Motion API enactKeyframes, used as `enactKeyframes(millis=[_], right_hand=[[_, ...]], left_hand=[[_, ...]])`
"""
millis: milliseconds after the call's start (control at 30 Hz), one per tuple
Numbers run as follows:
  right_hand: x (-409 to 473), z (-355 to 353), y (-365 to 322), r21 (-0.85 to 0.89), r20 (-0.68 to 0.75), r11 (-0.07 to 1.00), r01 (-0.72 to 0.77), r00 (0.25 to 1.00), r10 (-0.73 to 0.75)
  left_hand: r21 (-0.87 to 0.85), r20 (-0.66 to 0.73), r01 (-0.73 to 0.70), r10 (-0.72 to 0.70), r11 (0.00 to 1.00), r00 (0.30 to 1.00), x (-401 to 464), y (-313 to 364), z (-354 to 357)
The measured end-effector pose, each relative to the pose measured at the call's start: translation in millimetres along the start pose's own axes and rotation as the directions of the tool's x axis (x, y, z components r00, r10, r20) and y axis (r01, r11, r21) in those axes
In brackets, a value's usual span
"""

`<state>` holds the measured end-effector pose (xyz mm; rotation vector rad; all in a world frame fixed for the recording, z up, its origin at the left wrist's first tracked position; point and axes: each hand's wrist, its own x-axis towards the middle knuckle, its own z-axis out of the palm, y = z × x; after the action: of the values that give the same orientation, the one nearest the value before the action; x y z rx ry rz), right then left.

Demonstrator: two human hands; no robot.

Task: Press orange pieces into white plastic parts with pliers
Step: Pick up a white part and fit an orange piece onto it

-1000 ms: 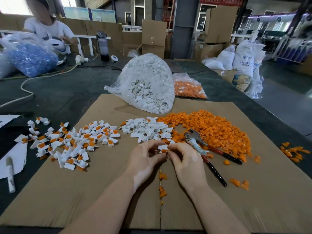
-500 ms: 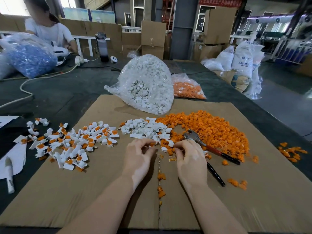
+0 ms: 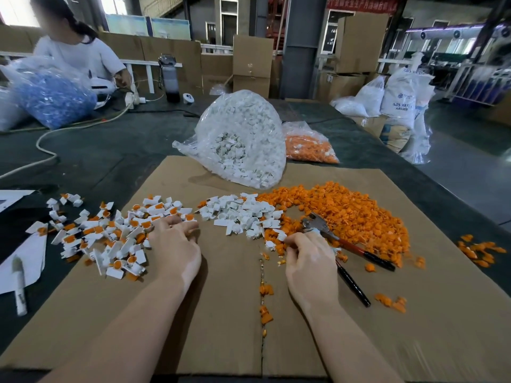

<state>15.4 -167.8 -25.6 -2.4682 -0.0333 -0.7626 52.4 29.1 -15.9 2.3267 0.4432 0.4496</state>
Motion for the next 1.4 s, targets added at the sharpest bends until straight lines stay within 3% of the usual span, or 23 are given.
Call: enactKeyframes(millis=[67, 167, 333, 467, 700, 967, 1167, 1400], right_hand=[[-0.4, -0.4, -1.6, -0.025, -0.001, 0.999, 0.033, 0.999, -0.033], [-0.2, 0.3, -3.5, -0.099, 0.029, 0.992, 0.072, 0.997, -0.069], [1.6, 2.8, -3.4, -0.165, 0.112, 0.981, 0.107, 0.99, -0.09], [1.0, 3.2, -2.3, -0.115, 0.117, 0.989, 0.091, 0.99, -0.077], [0.7, 2.8, 0.1, -0.009, 0.141, 0.997, 0.082, 0.987, -0.08], [-1.6, -2.4, -3.0, 0.084, 0.087, 0.995, 0.058, 0.994, -0.065], [-0.7, -3.5, -3.6, 0.113, 0.073, 0.992, 0.051, 0.996, -0.06], [1.1, -6.4, -3.4, 0.189, 0.076, 0.982, -0.011, 0.997, -0.003]], left_hand=[[0.038, -0.043, -0.019, 0.021, 0.999, 0.999, -2.8, 1.2, 0.9], [-0.017, -0.049, -0.178, 0.177, 0.984, 0.983, -11.6, 7.2, 5.7], [-0.142, 0.234, -0.421, 0.444, 0.896, 0.865, -32.9, 32.3, 25.1], [-0.11, 0.34, -0.541, 0.543, 0.834, 0.768, -39.9, 42.1, 40.2], [-0.154, 0.305, -0.464, 0.489, 0.872, 0.817, -39.6, 38.8, 38.3], [-0.15, 0.35, -0.537, 0.552, 0.83, 0.757, -43.3, 36.0, 39.1], [-0.255, 0.257, -0.435, 0.495, 0.863, 0.83, -43.1, 34.9, 35.0], [-0.322, 0.293, -0.316, 0.411, 0.892, 0.863, -41.9, 35.3, 33.3]])
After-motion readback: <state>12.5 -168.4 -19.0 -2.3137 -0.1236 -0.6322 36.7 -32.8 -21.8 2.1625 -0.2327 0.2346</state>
